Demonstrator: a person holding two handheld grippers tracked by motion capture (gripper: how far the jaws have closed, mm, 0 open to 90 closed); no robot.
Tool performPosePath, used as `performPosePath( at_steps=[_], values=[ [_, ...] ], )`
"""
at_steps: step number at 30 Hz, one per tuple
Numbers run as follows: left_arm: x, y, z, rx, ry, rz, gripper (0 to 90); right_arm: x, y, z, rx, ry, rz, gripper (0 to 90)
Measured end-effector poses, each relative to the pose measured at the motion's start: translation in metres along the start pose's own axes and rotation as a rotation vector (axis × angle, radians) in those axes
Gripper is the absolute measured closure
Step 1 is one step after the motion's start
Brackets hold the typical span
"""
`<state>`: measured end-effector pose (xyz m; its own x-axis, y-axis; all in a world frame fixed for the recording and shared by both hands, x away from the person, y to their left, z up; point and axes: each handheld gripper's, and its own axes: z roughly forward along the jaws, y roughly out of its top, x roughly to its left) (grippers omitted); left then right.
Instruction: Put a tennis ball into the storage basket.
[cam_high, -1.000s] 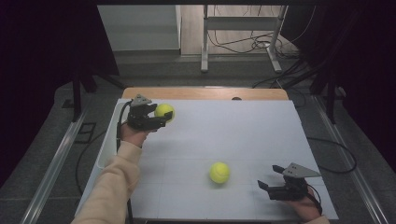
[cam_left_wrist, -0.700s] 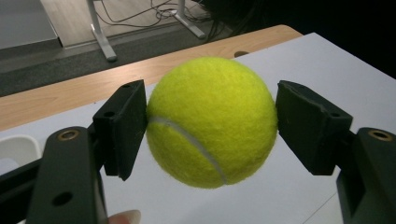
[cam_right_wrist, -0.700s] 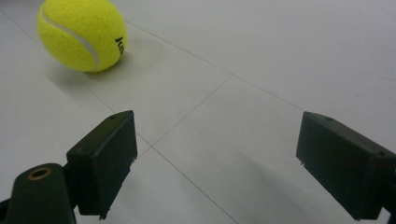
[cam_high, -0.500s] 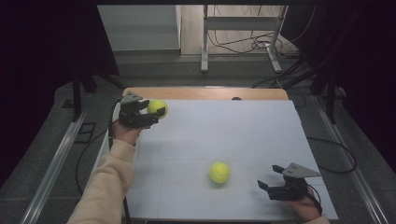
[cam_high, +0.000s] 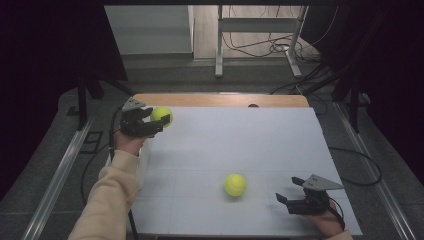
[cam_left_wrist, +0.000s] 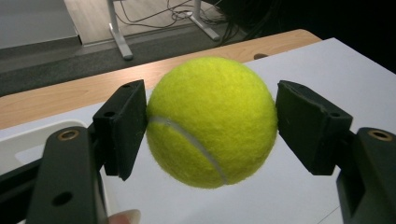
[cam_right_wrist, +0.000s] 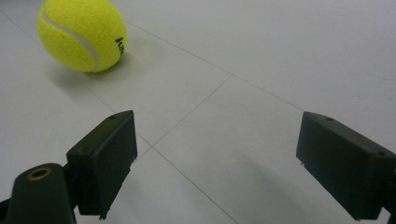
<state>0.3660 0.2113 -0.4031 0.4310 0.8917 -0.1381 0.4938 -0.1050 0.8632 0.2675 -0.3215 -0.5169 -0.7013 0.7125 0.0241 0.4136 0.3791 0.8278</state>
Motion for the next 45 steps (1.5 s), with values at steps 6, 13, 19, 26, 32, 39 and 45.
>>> performPosePath(
  at_steps=[6,13,19,26,32,39,45],
  values=[
    [0.008,-0.002,-0.003,0.003,0.019,-0.015,27.9,0.000,0.000,0.000,0.000,-0.001,0.000,13.0],
    [0.017,-0.005,-0.007,0.003,0.041,-0.032,27.9,0.000,0.000,0.000,0.001,-0.004,-0.001,13.0],
    [0.025,-0.007,-0.011,0.002,0.058,-0.046,27.9,0.000,0.000,0.000,0.002,-0.004,-0.001,13.0],
    [0.034,-0.010,-0.016,0.007,0.081,-0.062,27.9,0.000,0.000,0.000,0.001,-0.005,-0.001,13.0],
    [0.040,-0.012,-0.019,0.012,0.099,-0.069,27.9,0.000,0.000,0.000,0.002,-0.006,0.000,13.1],
    [0.049,-0.013,-0.021,0.014,0.120,-0.083,27.9,0.000,0.000,0.000,0.001,-0.005,0.000,13.0],
    [0.055,-0.014,-0.018,0.024,0.138,-0.094,27.9,0.000,0.000,0.000,0.002,-0.007,0.000,13.1]
  ],
)
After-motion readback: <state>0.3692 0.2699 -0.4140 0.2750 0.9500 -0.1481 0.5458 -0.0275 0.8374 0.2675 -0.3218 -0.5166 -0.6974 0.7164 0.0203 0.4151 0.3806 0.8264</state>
